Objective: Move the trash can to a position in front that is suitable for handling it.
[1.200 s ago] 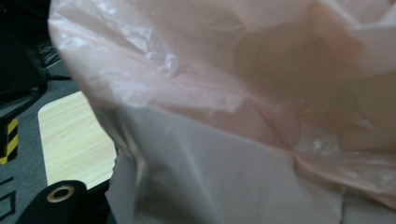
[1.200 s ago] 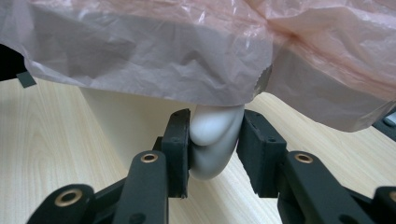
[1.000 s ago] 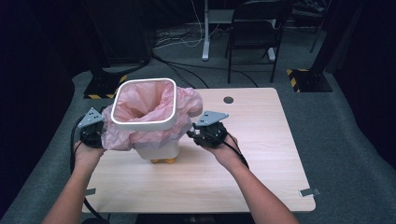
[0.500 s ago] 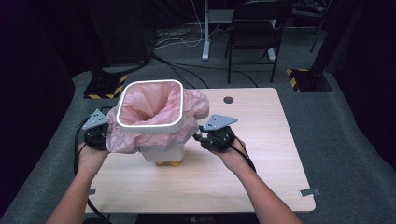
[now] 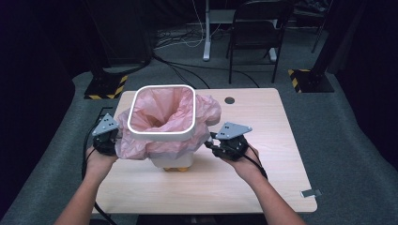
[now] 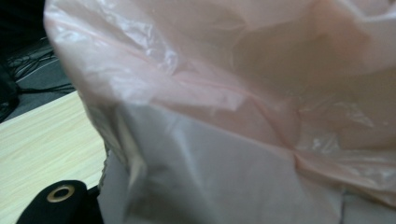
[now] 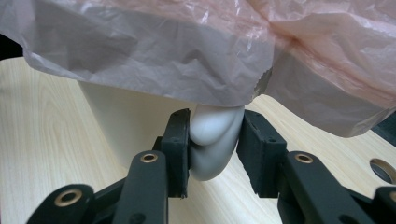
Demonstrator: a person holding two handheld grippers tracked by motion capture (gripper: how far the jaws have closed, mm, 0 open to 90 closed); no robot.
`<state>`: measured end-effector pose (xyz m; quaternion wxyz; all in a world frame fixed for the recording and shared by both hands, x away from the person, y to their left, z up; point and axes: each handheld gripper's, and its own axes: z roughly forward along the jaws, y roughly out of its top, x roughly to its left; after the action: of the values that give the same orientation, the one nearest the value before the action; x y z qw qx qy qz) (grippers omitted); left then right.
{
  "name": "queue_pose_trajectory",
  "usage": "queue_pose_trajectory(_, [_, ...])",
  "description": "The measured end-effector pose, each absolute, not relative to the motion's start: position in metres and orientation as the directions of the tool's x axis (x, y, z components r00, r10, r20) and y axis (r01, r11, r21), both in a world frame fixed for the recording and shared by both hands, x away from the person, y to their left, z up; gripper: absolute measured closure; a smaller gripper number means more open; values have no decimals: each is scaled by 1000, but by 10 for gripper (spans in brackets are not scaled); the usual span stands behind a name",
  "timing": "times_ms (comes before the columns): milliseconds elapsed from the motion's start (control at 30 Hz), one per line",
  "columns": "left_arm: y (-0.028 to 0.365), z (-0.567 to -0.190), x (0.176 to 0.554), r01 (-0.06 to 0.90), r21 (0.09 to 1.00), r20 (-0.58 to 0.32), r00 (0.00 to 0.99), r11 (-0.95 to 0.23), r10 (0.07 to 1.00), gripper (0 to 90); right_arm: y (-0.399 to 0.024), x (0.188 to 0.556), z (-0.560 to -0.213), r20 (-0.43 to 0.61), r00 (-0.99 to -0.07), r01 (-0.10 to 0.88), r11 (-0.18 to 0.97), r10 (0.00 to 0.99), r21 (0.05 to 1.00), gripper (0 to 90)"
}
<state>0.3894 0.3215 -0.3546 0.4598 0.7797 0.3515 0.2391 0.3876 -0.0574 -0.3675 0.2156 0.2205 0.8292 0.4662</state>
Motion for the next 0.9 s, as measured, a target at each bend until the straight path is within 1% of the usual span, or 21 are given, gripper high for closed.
queue_pose_trajectory(200, [308,-355,385,324,889,38,652,-324,757,616,-72,377,-366,-155,-800,167,462,580,871,637])
queue_pose_trajectory(667, [287,-351,371,299,881,76,677,-368,732,616,-92,357,-369,-161,-791,171,467,590,868,637])
queue_pose_trajectory(900, [277,-350,365,294,881,75,688,-372,721,615,-103,349,-368,-168,-786,165,464,595,870,637])
